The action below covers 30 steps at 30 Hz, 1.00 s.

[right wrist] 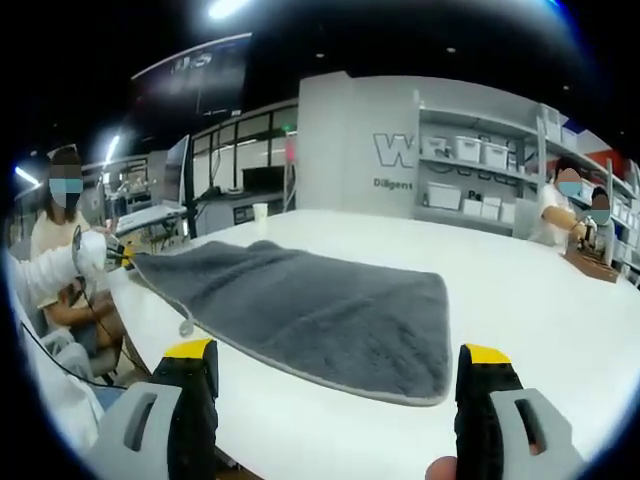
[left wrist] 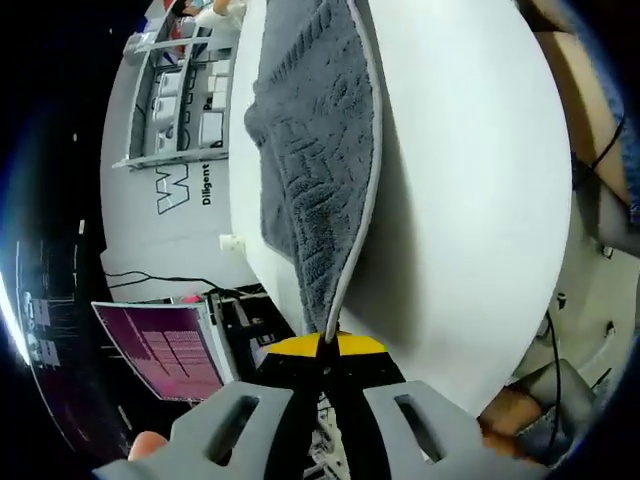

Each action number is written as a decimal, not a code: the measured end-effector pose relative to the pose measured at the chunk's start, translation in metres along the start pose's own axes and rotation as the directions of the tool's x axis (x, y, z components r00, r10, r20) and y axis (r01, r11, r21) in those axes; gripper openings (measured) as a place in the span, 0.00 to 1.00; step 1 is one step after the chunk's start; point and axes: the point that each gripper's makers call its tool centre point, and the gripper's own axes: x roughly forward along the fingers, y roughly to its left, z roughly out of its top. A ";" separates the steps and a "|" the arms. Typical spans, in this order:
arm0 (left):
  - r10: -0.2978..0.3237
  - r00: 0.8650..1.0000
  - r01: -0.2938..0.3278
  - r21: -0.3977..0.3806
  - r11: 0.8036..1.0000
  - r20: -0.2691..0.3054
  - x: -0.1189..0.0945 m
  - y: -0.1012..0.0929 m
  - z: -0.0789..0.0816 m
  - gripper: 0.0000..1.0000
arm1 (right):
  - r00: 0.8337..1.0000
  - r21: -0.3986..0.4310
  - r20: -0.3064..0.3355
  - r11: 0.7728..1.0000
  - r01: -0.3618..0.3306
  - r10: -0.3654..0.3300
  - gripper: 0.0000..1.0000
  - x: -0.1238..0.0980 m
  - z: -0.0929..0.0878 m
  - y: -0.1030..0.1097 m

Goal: Open the folded towel by lifting each exposed corner and separating the folded layers until the towel lies flat within the target outline without major curled edges

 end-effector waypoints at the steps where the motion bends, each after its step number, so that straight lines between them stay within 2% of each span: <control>1: -0.014 1.000 0.015 -0.032 0.999 0.016 0.000 -0.001 0.001 0.03 | 1.000 0.001 0.000 1.000 0.000 0.000 0.99 0.000 0.000 0.000; 5: -0.050 0.996 0.060 -0.130 0.990 0.074 -0.005 -0.003 0.005 0.04 | 1.000 0.003 -0.004 1.000 0.003 -0.003 0.99 0.000 -0.001 -0.001; 8: -0.066 0.991 0.093 -0.235 0.968 0.118 -0.011 -0.002 0.007 0.06 | 1.000 0.007 -0.006 1.000 0.002 -0.002 0.99 0.001 -0.002 -0.001; 11: -0.070 0.983 0.128 -0.351 0.928 0.171 -0.018 0.003 0.007 0.12 | 1.000 0.009 -0.008 1.000 0.004 -0.004 0.99 0.001 -0.003 -0.002; 13: -0.055 0.974 0.146 -0.424 0.894 0.219 -0.024 0.008 0.010 0.17 | 1.000 0.012 -0.010 1.000 0.006 -0.006 0.99 0.001 -0.003 -0.003; 15: -0.041 0.964 0.175 -0.506 0.845 0.264 -0.032 0.014 0.013 0.19 | 1.000 0.013 -0.009 1.000 0.010 -0.010 0.99 0.001 -0.003 -0.005; 16: -0.019 0.954 0.189 -0.551 0.813 0.299 -0.036 0.019 0.017 0.20 | 1.000 0.013 -0.009 1.000 0.013 -0.013 0.99 0.000 -0.003 -0.005; 17: 0.003 0.939 0.214 -0.589 0.780 0.345 -0.040 0.023 0.024 0.22 | 1.000 0.013 -0.009 1.000 0.015 -0.015 0.99 0.000 -0.002 -0.006; 18: 0.011 0.926 0.240 -0.608 0.757 0.378 -0.043 0.025 0.029 0.23 | 1.000 0.013 -0.009 1.000 0.017 -0.017 0.99 0.000 -0.002 -0.006; 19: 0.026 0.905 0.277 -0.636 0.720 0.424 -0.048 0.028 0.037 0.24 | 1.000 0.014 -0.009 1.000 0.018 -0.017 0.99 0.001 -0.002 -0.007; 20: 0.042 0.881 0.318 -0.655 0.686 0.471 -0.054 0.031 0.045 0.25 | 1.000 0.015 -0.010 1.000 0.018 -0.018 0.99 0.001 -0.003 -0.007; 21: 0.050 0.841 0.382 -0.657 0.650 0.538 -0.061 0.032 0.058 0.26 | 1.000 0.015 -0.012 1.000 0.018 -0.018 0.99 0.001 -0.003 -0.007; 22: 0.051 0.824 0.410 -0.657 0.633 0.564 -0.064 0.032 0.064 0.28 | 1.000 0.015 -0.014 1.000 0.019 -0.018 0.99 0.001 -0.004 -0.007; 23: 0.055 0.800 0.450 -0.657 0.604 0.598 -0.068 0.032 0.073 0.29 | 1.000 0.014 -0.016 1.000 0.020 -0.019 0.99 0.001 -0.004 -0.007; 24: 0.049 0.786 0.477 -0.654 0.588 0.617 -0.070 0.030 0.079 0.33 | 1.000 0.014 -0.015 1.000 0.020 -0.020 0.99 0.001 -0.004 -0.008; 27: 0.046 0.737 0.560 -0.648 0.516 0.674 -0.076 0.025 0.099 0.42 | 1.000 0.018 -0.010 1.000 0.025 -0.025 0.99 -0.001 -0.003 -0.010; 30: 0.066 0.677 0.645 -0.634 0.427 0.733 -0.082 0.024 0.118 0.51 | 0.999 0.021 -0.010 0.999 0.038 -0.038 0.99 -0.003 -0.004 -0.014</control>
